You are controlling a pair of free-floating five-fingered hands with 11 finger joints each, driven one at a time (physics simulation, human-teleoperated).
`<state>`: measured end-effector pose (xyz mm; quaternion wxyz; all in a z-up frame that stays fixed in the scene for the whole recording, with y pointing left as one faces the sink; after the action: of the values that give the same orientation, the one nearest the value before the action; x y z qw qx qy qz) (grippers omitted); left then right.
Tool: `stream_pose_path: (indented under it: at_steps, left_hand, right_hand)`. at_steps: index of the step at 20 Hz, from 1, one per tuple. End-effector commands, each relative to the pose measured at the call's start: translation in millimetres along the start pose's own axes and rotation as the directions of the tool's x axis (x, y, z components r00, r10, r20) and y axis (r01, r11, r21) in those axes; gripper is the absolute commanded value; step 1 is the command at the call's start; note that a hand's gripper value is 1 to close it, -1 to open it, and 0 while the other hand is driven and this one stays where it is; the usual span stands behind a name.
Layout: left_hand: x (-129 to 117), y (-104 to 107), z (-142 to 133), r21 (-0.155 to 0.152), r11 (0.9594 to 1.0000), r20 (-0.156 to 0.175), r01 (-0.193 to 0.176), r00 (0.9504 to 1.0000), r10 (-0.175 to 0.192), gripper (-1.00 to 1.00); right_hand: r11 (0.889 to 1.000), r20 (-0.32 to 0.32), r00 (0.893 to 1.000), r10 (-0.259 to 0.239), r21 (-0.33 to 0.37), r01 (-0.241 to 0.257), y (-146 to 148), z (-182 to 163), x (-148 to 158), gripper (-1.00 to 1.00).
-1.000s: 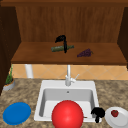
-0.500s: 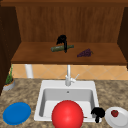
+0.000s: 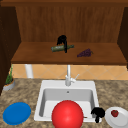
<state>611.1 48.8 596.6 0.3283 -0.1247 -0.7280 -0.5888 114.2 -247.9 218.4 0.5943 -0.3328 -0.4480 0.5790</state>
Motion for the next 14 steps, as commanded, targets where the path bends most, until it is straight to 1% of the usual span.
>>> stream_pose_path:
  at_steps: [1, 2, 3, 4, 5, 6, 7, 8, 9, 10, 11, 12, 13, 14]
  left_hand:
    - [7, -37, 13, 0.005, 1.0, 0.004, -0.003, 1.0, 0.003, -1.0]
    - [11, -43, 14, 0.015, 0.9999, 0.012, -0.001, 0.9999, 0.0, -1.0]
    - [12, -44, 14, 0.022, 0.9998, 0.019, -0.005, 0.9998, 0.005, -1.0]
    - [10, -43, 14, 0.016, 0.9999, 0.012, -0.001, 0.9999, 0.001, -1.0]
    - [6, -28, 13, 0.022, 0.9995, -0.001, -0.023, 0.9997, 0.023, 1.0]
    - [8, -18, 16, -0.01, 0.9964, 0.012, -0.084, 0.9964, 0.084, 1.0]
    - [8, -13, 15, 0.001, 0.9983, 0.01, -0.059, 0.9982, 0.059, 1.0]
    - [9, -16, 17, 0.009, 0.9994, 0.023, -0.034, 0.9992, 0.034, 1.0]
    - [10, -19, 18, 0.028, 0.9996, 0.026, -0.007, 0.9996, 0.006, 1.0]
    - [15, -28, 19, 0.043, 0.9982, 0.024, 0.043, 0.9988, -0.044, 1.0]
    - [25, -33, 21, 0.03, 0.9953, 0.045, 0.093, 0.9945, -0.094, 1.0]
    - [27, -34, 22, 0.013, 0.9921, 0.07, 0.125, 0.9896, -0.125, 1.0]
    - [32, -32, 23, 0.013, 0.9853, 0.086, 0.171, 0.9815, -0.171, 1.0]
    - [38, -31, 24, 0.014, 0.9768, 0.1, 0.214, 0.9717, -0.214, 1.0]
  right_hand:
    - [1.0, 0.0, 1.0, 0.0, 0.0, 0.0, 0, 0, 0, 0.0]
    - [1.0, 0.0, 1.0, 0.0, 0.0, 0.0, 0, 0, 0, 0.0]
    - [1.0, 0.0, 1.0, 0.0, 0.0, 0.0, 0, 0, 0, 0.0]
    - [1.0, 0.0, 1.0, 0.0, 0.0, 0.0, 0, 0, 0, 0.0]
    - [1.0, 0.0, 1.0, 0.0, 0.0, 0.0, 0, 0, 0, 0.0]
    - [1.0, 0.0, 1.0, 0.0, 0.0, 0.0, 0, 0, 0, 0.0]
    - [1.0, 0.0, 1.0, 0.0, 0.0, 0.0, 0, 0, 0, 0.0]
    - [1.0, 0.0, 1.0, 0.0, 0.0, 0.0, 0, 0, 0, 0.0]
    - [1.0, 0.0, 1.0, 0.0, 0.0, 0.0, 0, 0, 0, 0.0]
    - [1.0, 0.0, 1.0, 0.0, 0.0, 0.0, 0, 0, 0, 0.0]
    - [1.0, 0.0, 1.0, 0.0, 0.0, 0.0, 0, 0, 0, 0.0]
    - [1.0, 0.0, 1.0, 0.0, 0.0, 0.0, 0, 0, 0, 0.0]
    - [1.0, 0.0, 1.0, 0.0, 0.0, 0.0, 0, 0, 0, 0.0]
    - [1.0, 0.0, 1.0, 0.0, 0.0, 0.0, 0, 0, 0, 0.0]
